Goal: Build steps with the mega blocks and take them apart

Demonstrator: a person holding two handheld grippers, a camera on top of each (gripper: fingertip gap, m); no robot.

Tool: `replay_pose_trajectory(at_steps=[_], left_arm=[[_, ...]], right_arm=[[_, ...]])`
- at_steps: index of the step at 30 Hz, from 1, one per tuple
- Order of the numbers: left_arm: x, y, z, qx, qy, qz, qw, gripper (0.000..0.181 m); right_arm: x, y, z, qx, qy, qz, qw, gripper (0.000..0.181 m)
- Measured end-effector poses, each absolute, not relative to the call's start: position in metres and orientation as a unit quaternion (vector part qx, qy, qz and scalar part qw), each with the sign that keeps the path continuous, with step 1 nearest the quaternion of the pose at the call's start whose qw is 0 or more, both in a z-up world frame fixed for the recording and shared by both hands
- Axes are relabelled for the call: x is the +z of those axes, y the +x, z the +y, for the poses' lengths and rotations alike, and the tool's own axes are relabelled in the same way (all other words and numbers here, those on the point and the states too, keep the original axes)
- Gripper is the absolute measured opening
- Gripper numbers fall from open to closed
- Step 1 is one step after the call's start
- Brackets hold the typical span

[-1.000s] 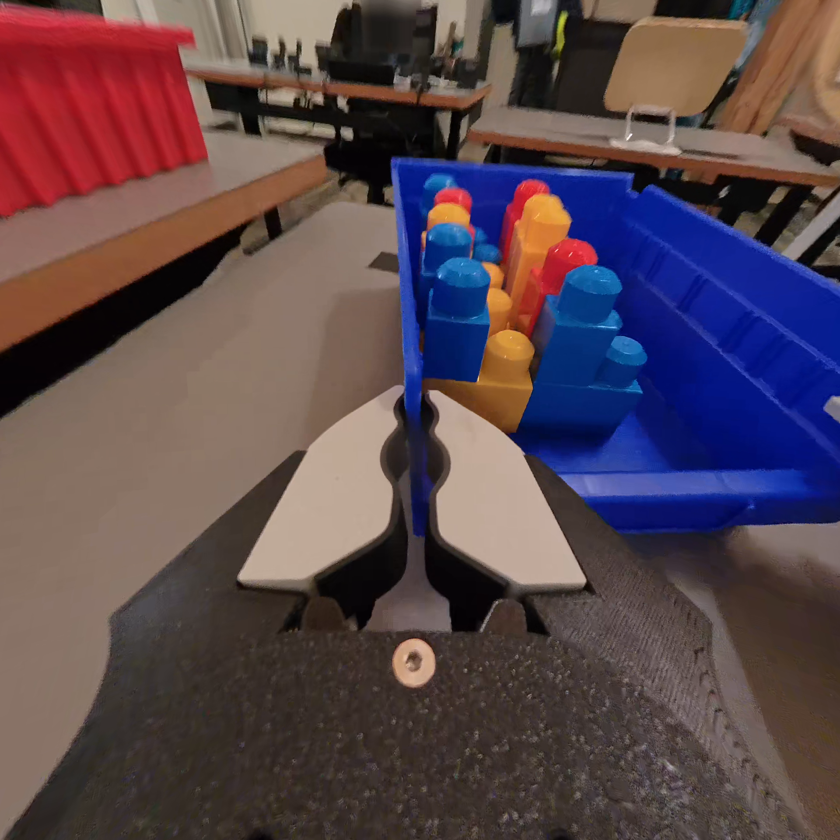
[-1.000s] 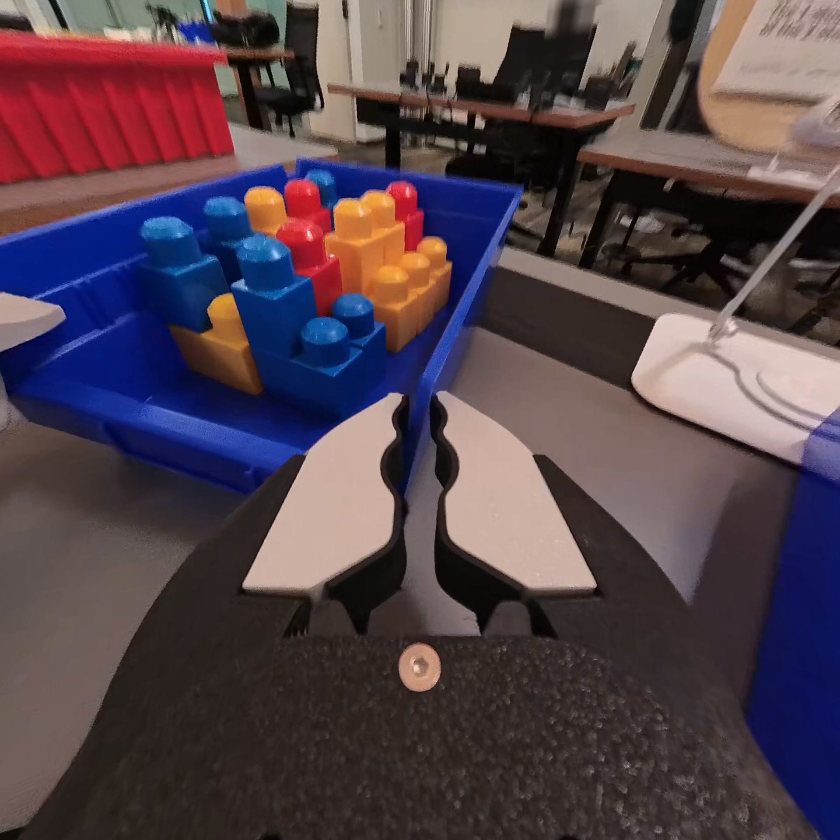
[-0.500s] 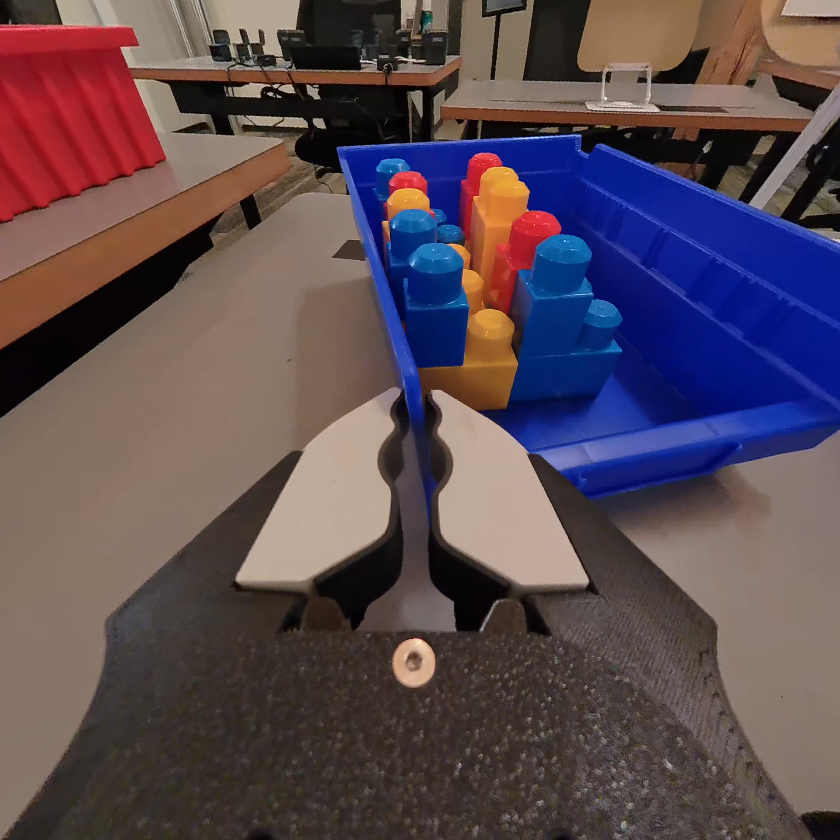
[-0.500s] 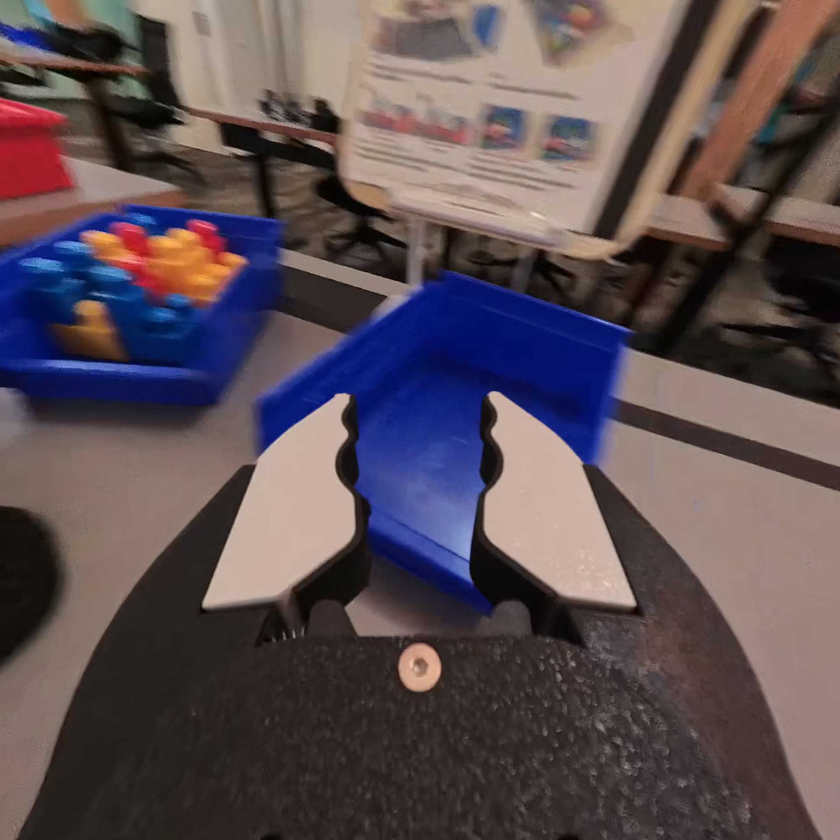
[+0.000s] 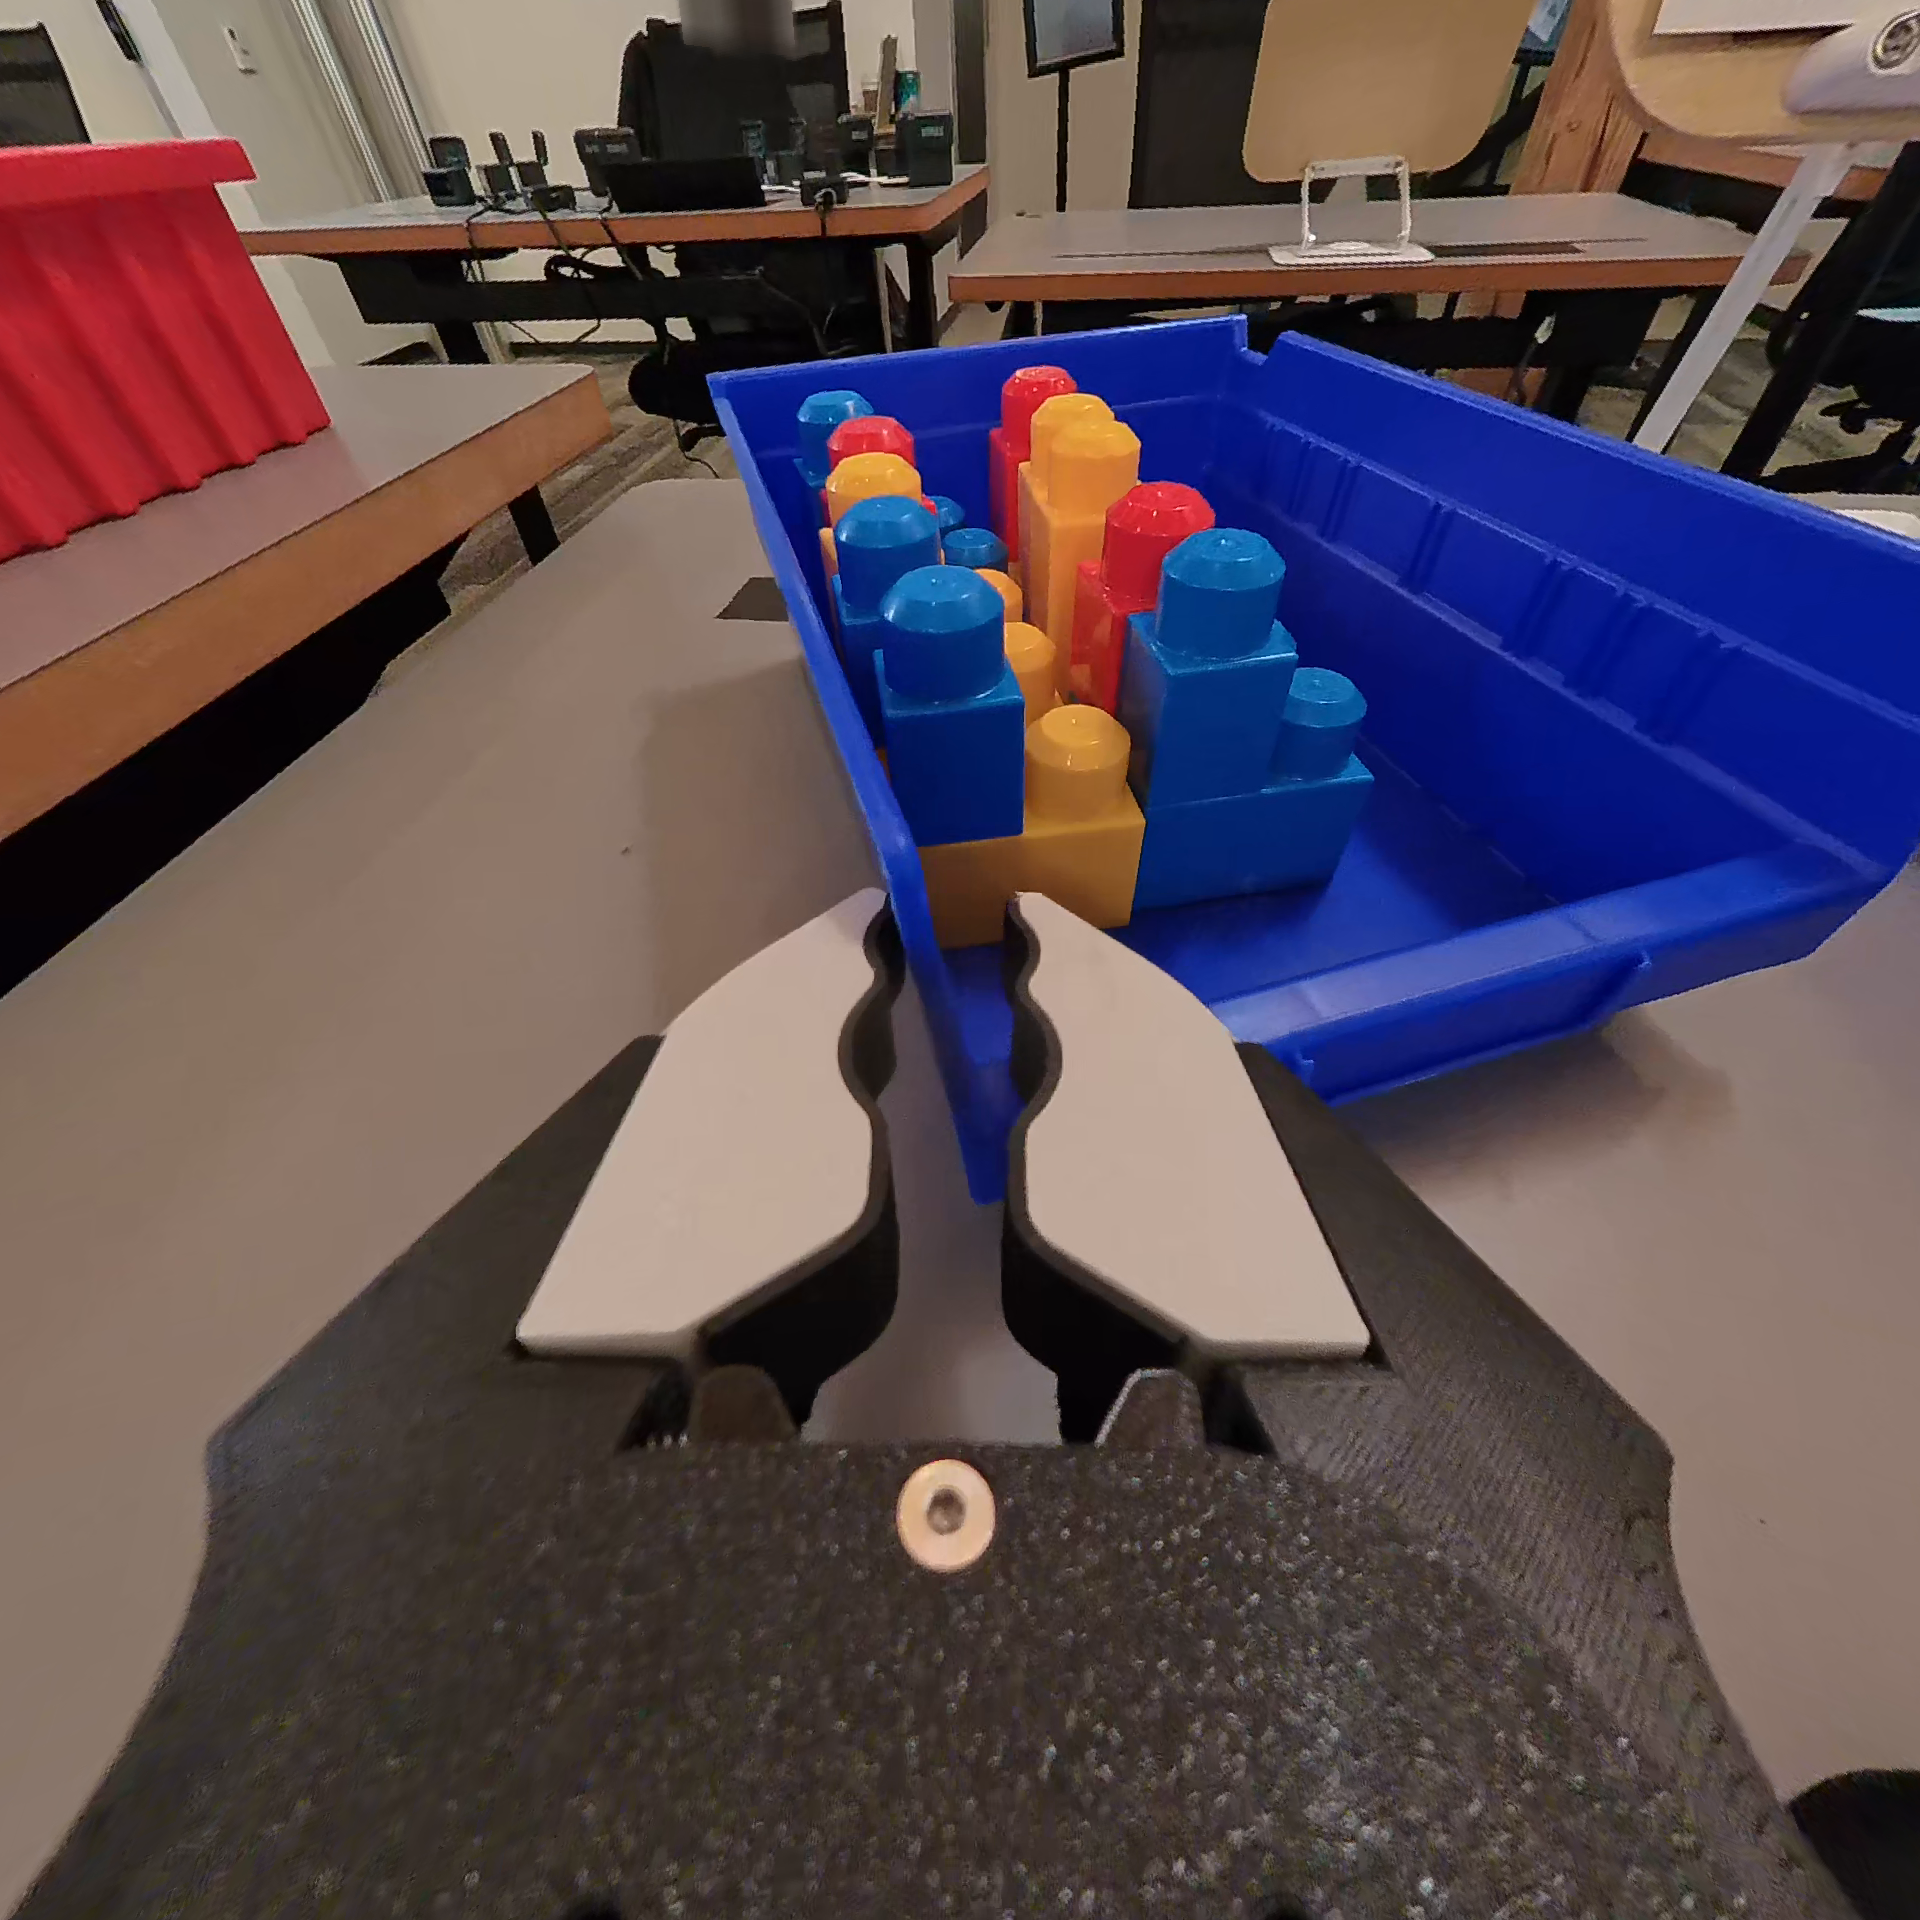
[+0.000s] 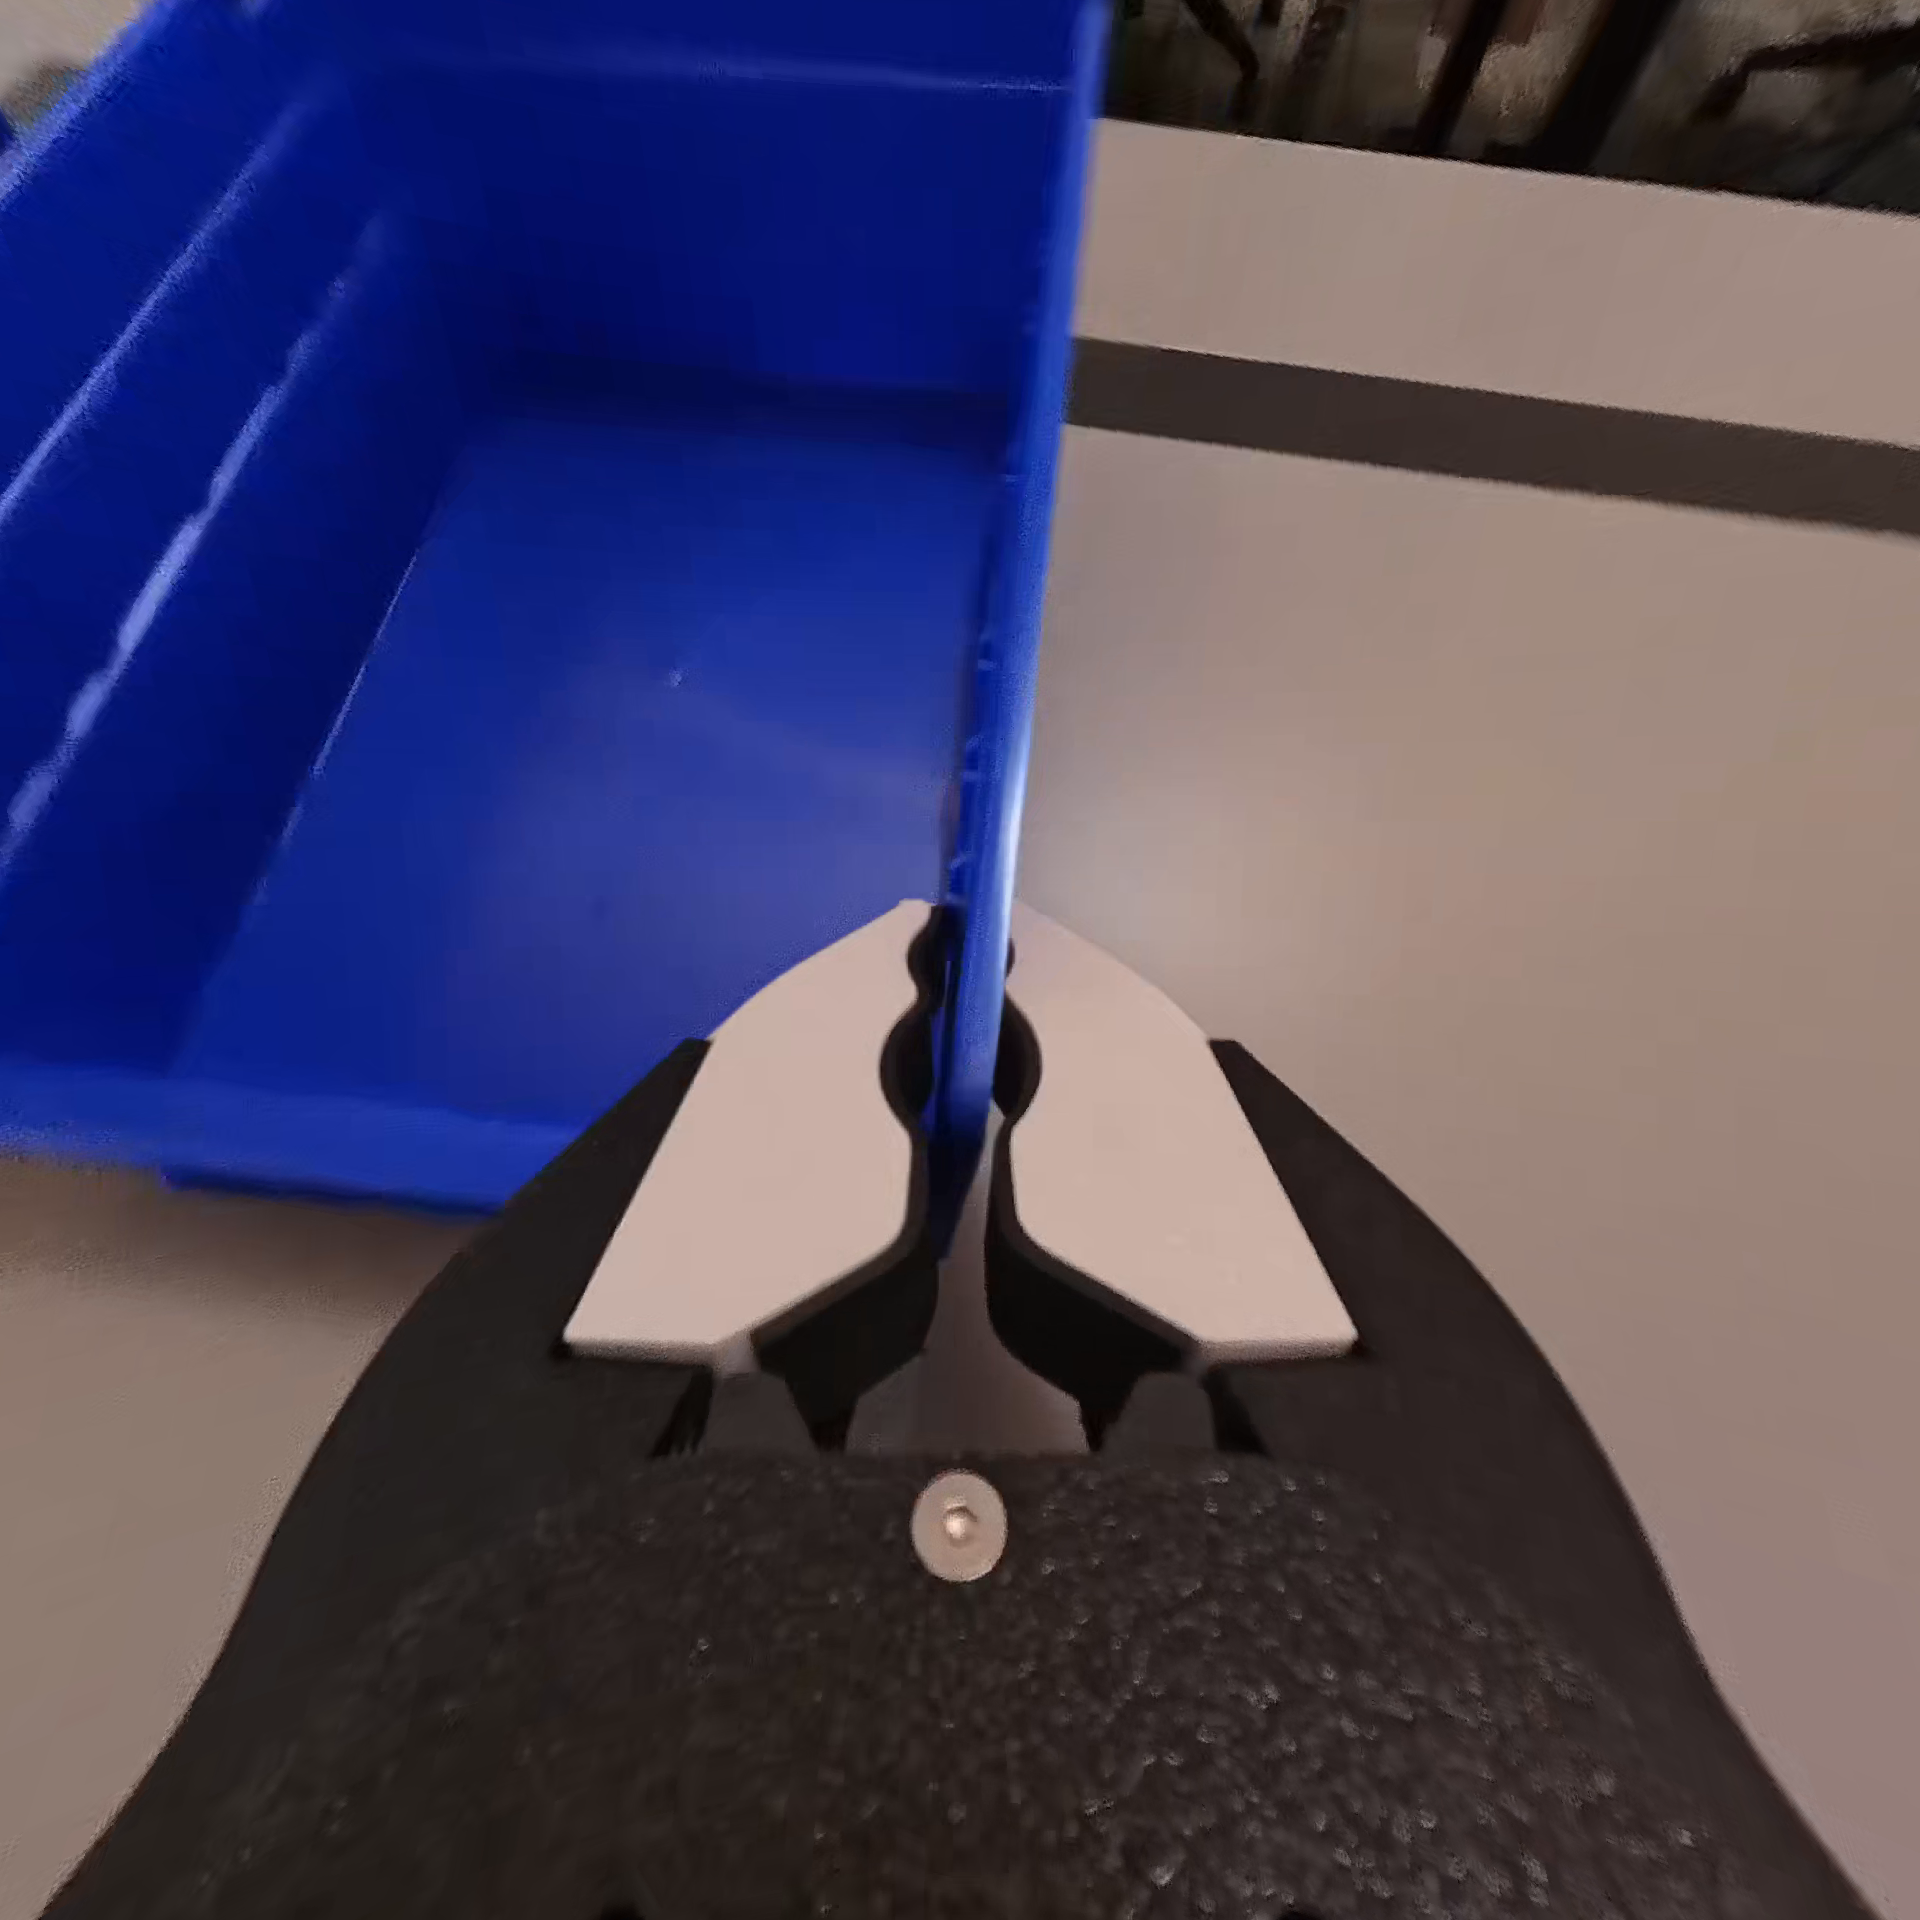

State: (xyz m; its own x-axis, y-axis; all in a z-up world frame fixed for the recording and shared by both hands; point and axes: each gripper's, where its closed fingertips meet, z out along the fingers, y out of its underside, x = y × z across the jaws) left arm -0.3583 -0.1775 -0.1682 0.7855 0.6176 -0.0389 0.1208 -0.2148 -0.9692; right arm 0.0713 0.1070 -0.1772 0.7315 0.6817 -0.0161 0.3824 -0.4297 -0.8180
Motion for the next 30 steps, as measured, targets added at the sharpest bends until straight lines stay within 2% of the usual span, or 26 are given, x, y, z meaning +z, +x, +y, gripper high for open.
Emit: replay_pose_trajectory(at_steps=[4, 11, 18, 21, 25, 30], left_arm=[[-0.167, -0.357, -0.178, 0.209, -0.746, -0.245, 0.582, 0.018], [-0.166, -0.356, -0.177, 0.212, -0.747, -0.24, 0.583, 0.015], [-0.166, -0.355, -0.176, 0.216, -0.748, -0.234, 0.582, 0.015], [-0.165, -0.354, -0.177, 0.212, -0.745, -0.234, 0.587, 0.015], [-0.165, -0.354, -0.177, 0.21, -0.745, -0.234, 0.588, 0.015], [-0.165, -0.354, -0.177, 0.202, -0.744, -0.235, 0.592, 0.015]], right_arm=[[-0.177, 0.123, 0.102, 0.194, -0.838, -0.254, 0.442, 0.004], [-0.17, 0.222, 0.134, 0.13, -0.847, -0.101, 0.506, 0.004], [-0.164, 0.237, 0.193, 0.114, -0.819, -0.036, 0.562, 0.005], [-0.153, 0.227, 0.195, 0.122, -0.79, -0.062, 0.598, 0.023], [-0.138, 0.228, 0.189, 0.122, -0.755, -0.079, 0.639, 0.031], [-0.13, 0.227, 0.184, 0.138, -0.747, -0.125, 0.638, 0.053]])
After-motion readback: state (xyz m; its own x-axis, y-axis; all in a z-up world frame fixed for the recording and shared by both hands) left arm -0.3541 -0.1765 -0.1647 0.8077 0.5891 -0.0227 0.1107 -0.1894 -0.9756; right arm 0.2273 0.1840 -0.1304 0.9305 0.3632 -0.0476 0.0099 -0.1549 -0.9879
